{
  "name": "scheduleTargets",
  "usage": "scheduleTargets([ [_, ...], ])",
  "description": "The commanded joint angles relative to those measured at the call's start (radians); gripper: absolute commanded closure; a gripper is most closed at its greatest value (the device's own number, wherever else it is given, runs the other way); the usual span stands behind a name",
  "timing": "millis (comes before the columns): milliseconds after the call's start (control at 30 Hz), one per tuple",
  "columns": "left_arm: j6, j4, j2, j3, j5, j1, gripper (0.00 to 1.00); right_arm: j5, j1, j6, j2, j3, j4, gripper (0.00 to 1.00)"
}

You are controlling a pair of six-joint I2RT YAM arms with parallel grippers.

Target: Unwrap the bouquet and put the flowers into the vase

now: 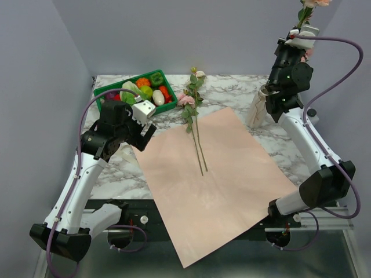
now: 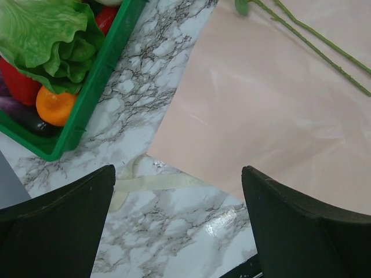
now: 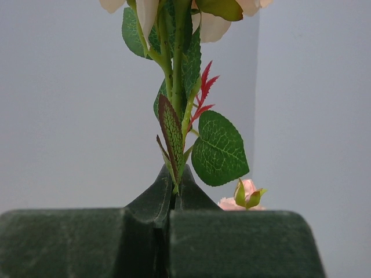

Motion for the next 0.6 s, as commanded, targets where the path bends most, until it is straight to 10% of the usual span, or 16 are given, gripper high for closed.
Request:
scheduleTargets([
  [0, 0.019, -0.018, -0.017, 0.017, -0.004, 0.006, 0.01, 0.030, -0.014, 0.006, 0.019, -0.019, 0.048, 0.99],
  [200, 0.019, -0.012, -0.014, 0.011, 0.003, 0.006, 0.01, 0.042, -0.013, 0.070, 0.014, -0.103, -0.051, 0.96],
  [567, 0.004, -0.012, -0.004, 0.032, 0.019, 0.006, 0.01, -0.036, 0.004, 0.345, -0.110, -0.103, -0.485, 0.22],
])
